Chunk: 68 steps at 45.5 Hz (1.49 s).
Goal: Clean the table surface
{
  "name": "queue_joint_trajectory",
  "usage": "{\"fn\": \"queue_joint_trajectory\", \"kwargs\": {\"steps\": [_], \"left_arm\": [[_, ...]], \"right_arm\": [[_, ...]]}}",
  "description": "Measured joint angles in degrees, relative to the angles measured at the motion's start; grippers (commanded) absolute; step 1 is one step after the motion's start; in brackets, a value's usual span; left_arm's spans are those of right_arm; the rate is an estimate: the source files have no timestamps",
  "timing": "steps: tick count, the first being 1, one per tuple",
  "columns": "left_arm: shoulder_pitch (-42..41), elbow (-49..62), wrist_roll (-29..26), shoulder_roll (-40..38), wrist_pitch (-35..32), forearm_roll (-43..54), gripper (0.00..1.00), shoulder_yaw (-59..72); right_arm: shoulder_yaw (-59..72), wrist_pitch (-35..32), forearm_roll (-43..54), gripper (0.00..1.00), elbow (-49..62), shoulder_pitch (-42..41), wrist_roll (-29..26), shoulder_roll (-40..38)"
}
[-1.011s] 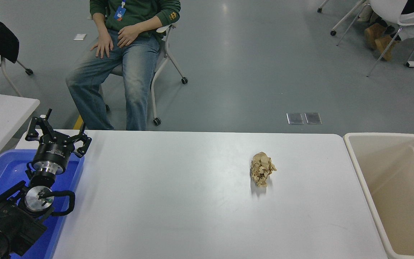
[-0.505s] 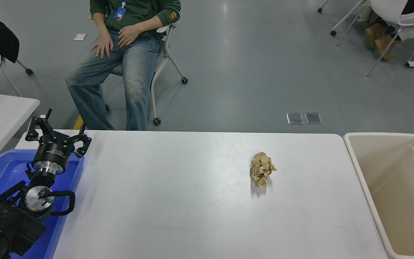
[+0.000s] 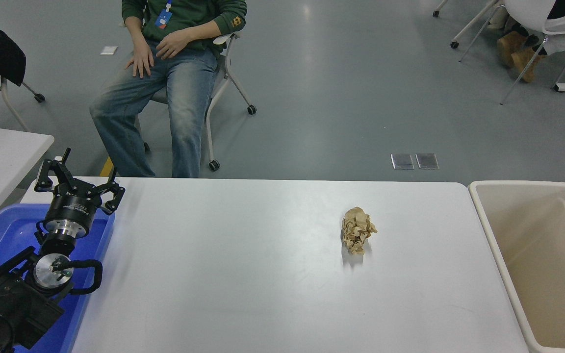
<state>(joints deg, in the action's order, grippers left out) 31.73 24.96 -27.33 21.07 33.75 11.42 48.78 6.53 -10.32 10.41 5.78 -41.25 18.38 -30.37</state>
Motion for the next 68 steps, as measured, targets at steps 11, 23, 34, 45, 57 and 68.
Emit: {"fn": "queue_joint_trajectory", "kwargs": {"steps": [11,23,34,45,57,68], "left_arm": [[0.0,0.0,0.0,0.0,0.0,0.0,1.0,0.0],[0.0,0.0,0.0,0.0,0.0,0.0,1.0,0.0],[0.0,0.0,0.0,0.0,0.0,0.0,1.0,0.0],[0.0,0.0,0.0,0.0,0.0,0.0,1.0,0.0],[0.0,0.0,0.0,0.0,0.0,0.0,1.0,0.0],[0.0,0.0,0.0,0.0,0.0,0.0,1.0,0.0]], "right_arm": [[-12.1,-7.5,-1.4,1.0,-1.4,-1.3,-0.1,-1.4],[-30.1,-12.1,-1.8,1.0,-15.6,-0.9,0.0,-6.7],[-43.9,-11.4,-1.4,1.0,-32.2,2.6,0.0,-9.1],[-48.4,-4.6,-0.4,1.0,-45.8,5.7,0.2,-8.2],[-50.7,-2.2,-0.4,1.0,-50.9,8.2,4.0,-1.2],[-51.6,-1.6,-0.4,1.0,-48.7,9.2,7.5,5.2]]}}
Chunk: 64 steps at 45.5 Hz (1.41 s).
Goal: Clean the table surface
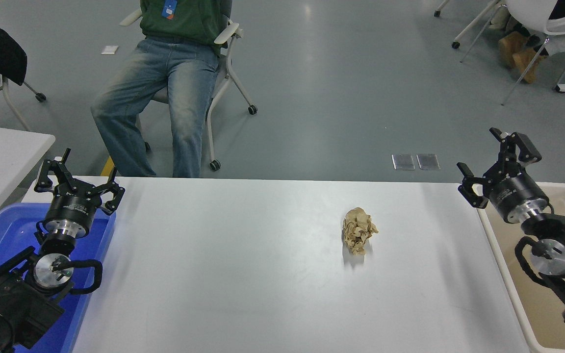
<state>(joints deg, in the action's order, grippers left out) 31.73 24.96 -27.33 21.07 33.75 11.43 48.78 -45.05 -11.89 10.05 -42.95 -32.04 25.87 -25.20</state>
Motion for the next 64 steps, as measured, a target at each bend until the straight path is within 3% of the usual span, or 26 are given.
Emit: {"fn": "queue_joint_trajectory", "kwargs": {"steps": [16,43,64], "left_arm": [[0.0,0.0,0.0,0.0,0.0,0.0,1.0,0.0],[0.0,0.0,0.0,0.0,0.0,0.0,1.0,0.0],[0.0,0.0,0.0,0.0,0.0,0.0,1.0,0.0]], "right_arm": [[0.4,-0.6,0.1,1.0,8.2,0.0,4.1,6.5],[1.3,-1.1,0.2,1.0,12.2,-0.7,5.8,8.1],[8.0,-0.9,0.7,1.0,1.8,-2.8,-2.4,3.1]]}}
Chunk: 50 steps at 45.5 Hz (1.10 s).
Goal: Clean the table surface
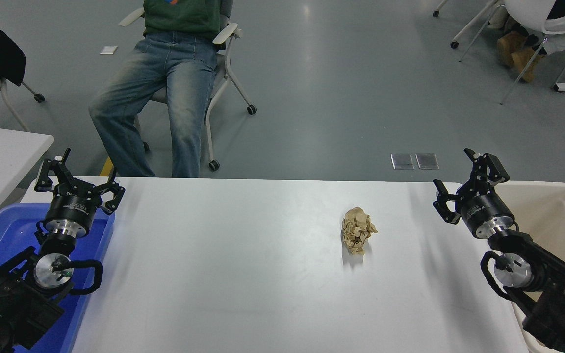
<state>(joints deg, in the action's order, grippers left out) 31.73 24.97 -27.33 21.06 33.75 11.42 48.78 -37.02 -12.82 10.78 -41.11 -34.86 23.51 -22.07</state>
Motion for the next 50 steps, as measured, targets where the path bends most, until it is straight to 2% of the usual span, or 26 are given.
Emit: {"fn": "queue_joint_trajectory", "kwargs": {"steps": [13,26,42,50], "left_arm": [[0.0,0.0,0.0,0.0,0.0,0.0,1.0,0.0],[0.0,0.0,0.0,0.0,0.0,0.0,1.0,0.0],[0.0,0.0,0.0,0.0,0.0,0.0,1.0,0.0],[0.0,0.0,0.0,0.0,0.0,0.0,1.0,0.0]], "right_arm": [[15.2,0.1,2.0,1.0,-4.4,-8.7,-2.5,-2.7],[27.1,-0.3,9.1,1.0,-6.1,-17.3,-3.2,-3.8],[37.1,0.0,27.3,1.0,-9.0,-23.7,-3.4,-3.3],[42.8,1.9,37.0,1.0,-9.0,-26.6,-6.1,-0.8]]}}
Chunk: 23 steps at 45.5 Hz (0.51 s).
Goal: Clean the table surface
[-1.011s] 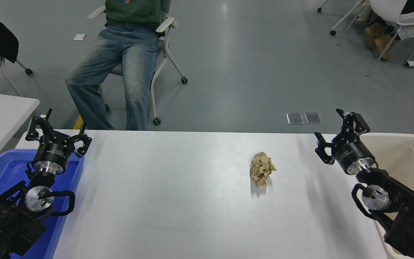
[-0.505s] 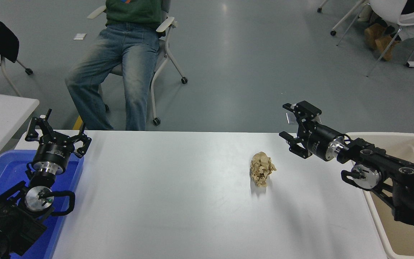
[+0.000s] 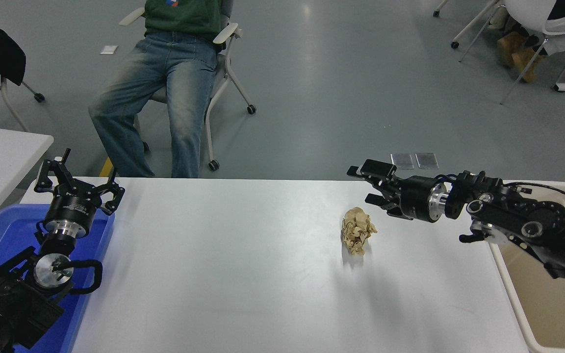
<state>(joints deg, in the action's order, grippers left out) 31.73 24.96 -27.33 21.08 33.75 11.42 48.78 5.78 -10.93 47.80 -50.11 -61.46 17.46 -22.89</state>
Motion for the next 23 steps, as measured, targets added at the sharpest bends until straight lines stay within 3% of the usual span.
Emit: {"fn": "queue_joint_trajectory", "kwargs": {"steps": [23], "left_arm": [[0.0,0.0,0.0,0.0,0.0,0.0,1.0,0.0]], "right_arm": [[9.2,8.4,6.6,1.0,1.2,-4.9,-18.3,9.6]]}}
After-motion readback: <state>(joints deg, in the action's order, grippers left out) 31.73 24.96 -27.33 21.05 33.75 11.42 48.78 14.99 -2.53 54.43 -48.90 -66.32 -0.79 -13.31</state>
